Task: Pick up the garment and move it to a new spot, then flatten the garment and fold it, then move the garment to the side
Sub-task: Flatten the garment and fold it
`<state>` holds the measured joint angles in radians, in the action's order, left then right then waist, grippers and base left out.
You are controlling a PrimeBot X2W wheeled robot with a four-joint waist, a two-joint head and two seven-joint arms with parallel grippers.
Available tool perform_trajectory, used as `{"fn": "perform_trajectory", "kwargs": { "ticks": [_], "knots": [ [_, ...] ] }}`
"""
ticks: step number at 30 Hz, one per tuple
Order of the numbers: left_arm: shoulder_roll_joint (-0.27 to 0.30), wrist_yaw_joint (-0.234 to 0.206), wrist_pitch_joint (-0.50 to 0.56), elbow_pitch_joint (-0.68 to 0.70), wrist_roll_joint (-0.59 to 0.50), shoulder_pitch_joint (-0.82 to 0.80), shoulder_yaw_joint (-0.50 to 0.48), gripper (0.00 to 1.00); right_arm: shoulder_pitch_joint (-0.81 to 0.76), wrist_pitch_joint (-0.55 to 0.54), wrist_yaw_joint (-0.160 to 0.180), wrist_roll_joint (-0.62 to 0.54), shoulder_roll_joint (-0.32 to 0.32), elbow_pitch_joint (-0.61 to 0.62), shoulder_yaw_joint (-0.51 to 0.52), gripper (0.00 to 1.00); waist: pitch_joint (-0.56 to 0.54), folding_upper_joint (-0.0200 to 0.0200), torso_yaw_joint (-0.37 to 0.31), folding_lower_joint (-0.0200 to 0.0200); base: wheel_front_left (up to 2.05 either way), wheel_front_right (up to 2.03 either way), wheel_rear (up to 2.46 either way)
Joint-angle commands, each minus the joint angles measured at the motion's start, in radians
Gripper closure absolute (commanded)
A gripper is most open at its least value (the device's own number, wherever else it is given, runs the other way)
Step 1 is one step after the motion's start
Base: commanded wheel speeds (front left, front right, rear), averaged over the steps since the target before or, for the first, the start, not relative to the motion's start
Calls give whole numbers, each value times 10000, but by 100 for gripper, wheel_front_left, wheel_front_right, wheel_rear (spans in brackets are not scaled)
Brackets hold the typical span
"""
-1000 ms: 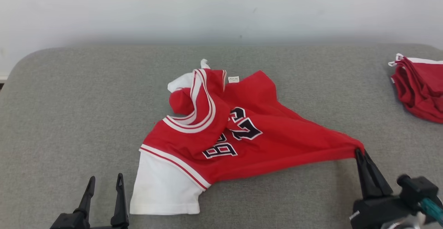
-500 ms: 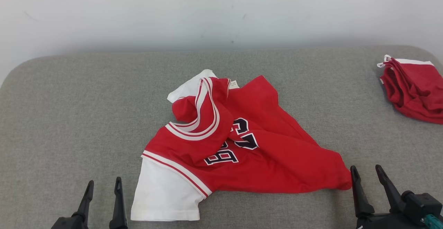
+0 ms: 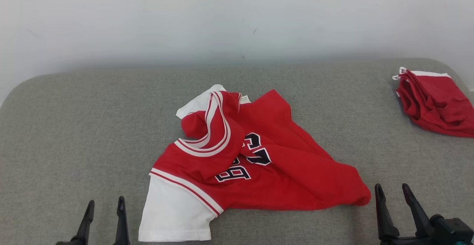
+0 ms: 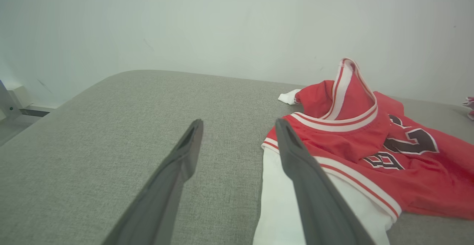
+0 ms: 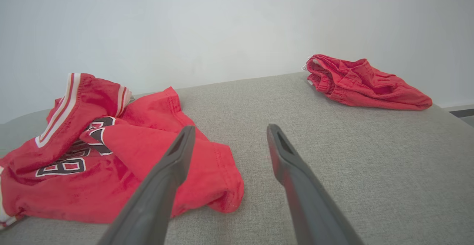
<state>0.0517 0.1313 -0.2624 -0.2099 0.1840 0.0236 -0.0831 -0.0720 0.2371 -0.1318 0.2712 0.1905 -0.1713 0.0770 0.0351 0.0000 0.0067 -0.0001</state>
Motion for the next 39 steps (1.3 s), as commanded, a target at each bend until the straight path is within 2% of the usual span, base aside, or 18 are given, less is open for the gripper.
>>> {"fn": "perform_trajectory", "kwargs": {
  "ticks": [1,13,30,39],
  "knots": [
    [-13,-11,-33,67,-64,144,-45,0,-99,53,27,5,-59,54,0,0,-28,0,-15,1,0,0,0],
    [73,-11,-33,641,-628,505,-91,0,-112,277,27,-182,-386,256,-234,0,-276,0,-23,1,0,0,0],
    [255,-11,-33,536,-638,505,-12,0,-224,285,27,-256,-501,287,-261,0,-227,0,41,1,0,0,0],
    [559,-12,-33,-318,-139,235,648,0,299,284,27,-68,-154,-968,-365,0,-115,0,-55,1,0,0,0]
  ]
}}
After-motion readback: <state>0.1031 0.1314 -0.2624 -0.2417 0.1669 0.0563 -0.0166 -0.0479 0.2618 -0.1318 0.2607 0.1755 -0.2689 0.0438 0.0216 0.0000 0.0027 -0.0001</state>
